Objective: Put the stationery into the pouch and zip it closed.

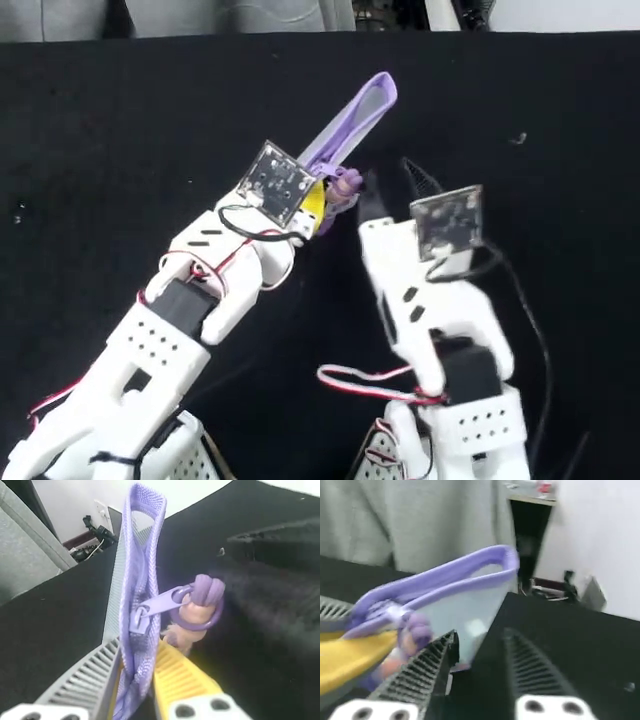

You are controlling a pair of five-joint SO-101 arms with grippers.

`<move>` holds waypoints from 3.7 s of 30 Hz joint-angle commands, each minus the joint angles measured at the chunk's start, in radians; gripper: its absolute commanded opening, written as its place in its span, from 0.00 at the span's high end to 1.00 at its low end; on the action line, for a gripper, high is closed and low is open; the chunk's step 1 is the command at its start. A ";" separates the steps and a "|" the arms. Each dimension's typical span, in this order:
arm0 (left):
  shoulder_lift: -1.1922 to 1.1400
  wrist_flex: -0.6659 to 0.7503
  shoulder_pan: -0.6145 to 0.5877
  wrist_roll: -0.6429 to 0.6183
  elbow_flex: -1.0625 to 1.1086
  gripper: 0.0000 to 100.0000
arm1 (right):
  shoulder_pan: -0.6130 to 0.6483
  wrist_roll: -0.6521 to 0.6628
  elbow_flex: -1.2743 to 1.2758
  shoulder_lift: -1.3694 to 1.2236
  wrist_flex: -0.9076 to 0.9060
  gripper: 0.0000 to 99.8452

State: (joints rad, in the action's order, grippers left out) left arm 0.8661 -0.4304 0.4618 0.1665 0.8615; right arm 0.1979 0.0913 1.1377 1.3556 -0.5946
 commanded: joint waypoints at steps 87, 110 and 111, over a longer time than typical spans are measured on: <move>0.037 -0.005 -0.018 0.124 0.030 0.97 | -0.298 0.034 -0.122 -0.016 0.169 0.99; 0.037 0.003 -0.027 0.184 0.053 0.97 | -0.606 0.069 -0.549 -0.608 0.233 0.99; 0.037 0.003 -0.027 0.184 0.054 0.97 | -0.624 0.069 -0.564 -0.628 0.241 0.99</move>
State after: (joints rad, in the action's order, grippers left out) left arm 0.8938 -0.4196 0.4680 0.3414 0.9106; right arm -0.3053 0.1481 0.6759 0.7818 -0.4227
